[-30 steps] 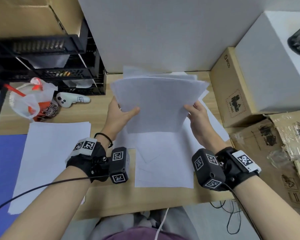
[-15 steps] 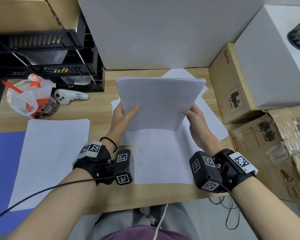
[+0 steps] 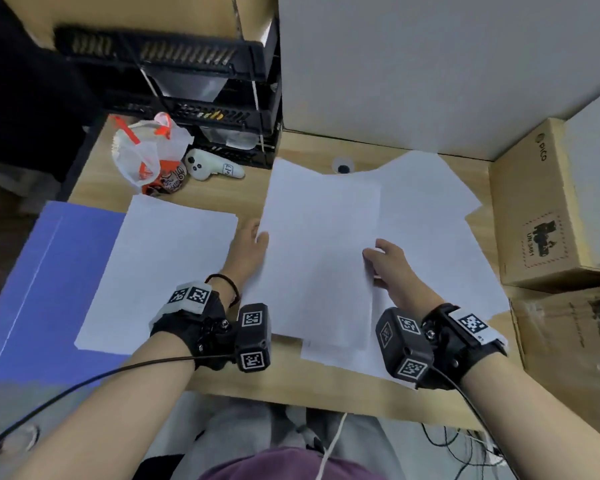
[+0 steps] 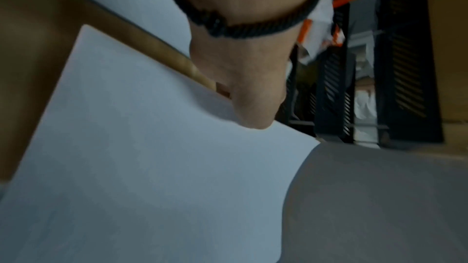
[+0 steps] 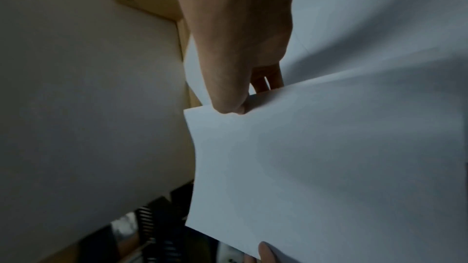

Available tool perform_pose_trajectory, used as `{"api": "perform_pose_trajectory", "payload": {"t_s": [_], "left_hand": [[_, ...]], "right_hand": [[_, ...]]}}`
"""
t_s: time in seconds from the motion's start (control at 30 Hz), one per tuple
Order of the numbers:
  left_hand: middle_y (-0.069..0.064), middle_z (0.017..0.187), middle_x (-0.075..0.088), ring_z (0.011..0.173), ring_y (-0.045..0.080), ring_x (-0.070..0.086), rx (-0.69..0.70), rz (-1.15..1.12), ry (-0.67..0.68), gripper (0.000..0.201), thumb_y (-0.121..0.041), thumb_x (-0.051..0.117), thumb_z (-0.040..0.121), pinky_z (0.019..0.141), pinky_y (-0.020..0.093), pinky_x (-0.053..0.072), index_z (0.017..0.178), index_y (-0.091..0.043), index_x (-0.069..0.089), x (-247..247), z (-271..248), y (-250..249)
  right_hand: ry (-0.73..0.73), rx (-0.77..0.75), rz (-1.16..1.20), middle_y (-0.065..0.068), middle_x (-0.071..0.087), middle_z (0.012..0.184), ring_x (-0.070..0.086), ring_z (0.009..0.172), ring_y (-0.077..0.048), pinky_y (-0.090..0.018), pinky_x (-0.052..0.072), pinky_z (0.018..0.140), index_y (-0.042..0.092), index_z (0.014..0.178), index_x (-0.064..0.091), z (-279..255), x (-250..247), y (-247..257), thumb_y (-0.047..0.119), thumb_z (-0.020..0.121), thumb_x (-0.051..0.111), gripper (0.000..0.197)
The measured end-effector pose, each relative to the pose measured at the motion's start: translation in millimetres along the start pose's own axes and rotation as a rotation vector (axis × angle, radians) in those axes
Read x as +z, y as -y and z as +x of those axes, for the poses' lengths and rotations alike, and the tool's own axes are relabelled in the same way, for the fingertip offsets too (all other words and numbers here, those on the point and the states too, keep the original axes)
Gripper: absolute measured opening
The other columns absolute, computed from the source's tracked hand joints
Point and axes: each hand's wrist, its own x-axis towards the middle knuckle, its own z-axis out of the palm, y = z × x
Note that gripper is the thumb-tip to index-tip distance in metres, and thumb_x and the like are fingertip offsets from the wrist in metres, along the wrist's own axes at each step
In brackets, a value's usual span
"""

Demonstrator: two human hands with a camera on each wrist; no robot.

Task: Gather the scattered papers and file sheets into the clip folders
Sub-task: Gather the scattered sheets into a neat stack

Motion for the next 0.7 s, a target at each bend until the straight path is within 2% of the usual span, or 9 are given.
{"api": "perform_pose_trajectory", "payload": {"t_s": [0.1,0.2,0.27,0.37,0.43,0.53,0.57,0.63,0.7], "left_hand": [[-0.001,0.067,0.041,0.071,0.02,0.039,-0.159,0.078,-0.005,0.013,-0.006,0.044,0.092,0.065,0.029,0.029,0.083,-0.011,0.052,-32.5,-25.0,53.5],[-0.001,0.072,0.05,0.069,0.018,0.042,-0.26,0.046,-0.096,0.025,-0.006,0.041,0.091,0.063,0.026,0.032,0.093,-0.015,0.064,-67.7,-52.6,88.6],[-0.002,0.072,0.051,0.07,0.016,0.043,-0.29,0.037,-0.152,0.026,-0.007,0.041,0.093,0.065,0.024,0.033,0.096,-0.017,0.065,-92.1,-63.7,98.1],[0.005,0.098,0.064,0.09,0.02,0.055,-0.292,0.052,-0.226,0.033,-0.01,0.042,0.095,0.079,0.026,0.039,0.117,-0.019,0.064,-129.2,-64.4,103.1],[0.006,0.112,0.061,0.107,0.025,0.057,-0.272,0.067,-0.305,0.035,-0.01,0.044,0.096,0.082,0.022,0.038,0.128,-0.016,0.058,-152.0,-59.3,101.6],[0.01,0.122,0.058,0.119,0.028,0.054,-0.214,0.037,-0.407,0.038,-0.007,0.045,0.098,0.081,0.018,0.037,0.136,-0.011,0.05,-176.7,-47.4,96.2],[0.01,0.133,0.054,0.125,0.026,0.05,-0.219,0.021,-0.432,0.041,-0.009,0.045,0.099,0.089,0.019,0.037,0.14,-0.013,0.046,-181.1,-43.3,96.4],[0.006,0.147,0.043,0.134,0.022,0.042,-0.233,0.013,-0.472,0.048,-0.013,0.045,0.099,0.107,0.032,0.036,0.146,-0.02,0.038,-182.8,-36.6,97.3],[0.003,0.152,0.036,0.137,0.02,0.038,-0.216,-0.015,-0.455,0.051,-0.01,0.045,0.098,0.11,0.04,0.035,0.147,-0.022,0.036,-174.5,-32.3,96.0]], "right_hand": [[0.178,0.1,-0.114,-0.01,0.046,0.067,0.043,0.056,-0.021,-0.025,0.034,0.054,0.015,0.076,0.049,1.0,40.9,-20.4,0.002,0.087,0.048,0.017],[0.299,0.167,-0.16,-0.008,0.057,0.066,0.057,0.053,-0.021,-0.027,0.047,0.055,0.012,0.071,0.05,-4.8,85.4,-28.8,-0.006,0.086,0.047,0.023],[0.37,0.168,-0.184,-0.007,0.056,0.062,0.057,0.047,-0.018,-0.026,0.047,0.051,0.011,0.069,0.045,-8.6,114.6,-25.6,-0.009,0.086,0.048,0.026],[0.458,0.147,-0.189,-0.011,0.055,0.062,0.057,0.043,-0.015,-0.023,0.049,0.043,0.006,0.079,0.046,-9.0,155.2,-13.0,-0.01,0.089,0.051,0.019],[0.497,0.143,-0.148,-0.015,0.057,0.069,0.061,0.048,-0.017,-0.027,0.055,0.047,0.006,0.091,0.049,-7.1,177.3,-4.1,-0.009,0.089,0.052,0.015],[0.552,0.126,-0.081,-0.013,0.056,0.073,0.062,0.061,-0.021,-0.031,0.058,0.058,0.007,0.082,0.049,-4.7,200.4,10.5,-0.007,0.089,0.052,0.016],[0.589,0.134,-0.043,-0.009,0.059,0.074,0.061,0.065,-0.02,-0.031,0.056,0.062,0.009,0.079,0.052,-3.6,205.4,12.9,-0.004,0.09,0.052,0.016],[0.683,0.156,0.025,0.003,0.063,0.073,0.058,0.063,-0.012,-0.026,0.045,0.061,0.017,0.089,0.061,-2.7,209.7,16.2,0.004,0.093,0.051,0.018],[0.739,0.175,0.079,0.01,0.055,0.071,0.047,0.057,-0.006,-0.024,0.031,0.057,0.029,0.098,0.065,1.1,206.0,15.4,0.01,0.097,0.049,0.024]]}}
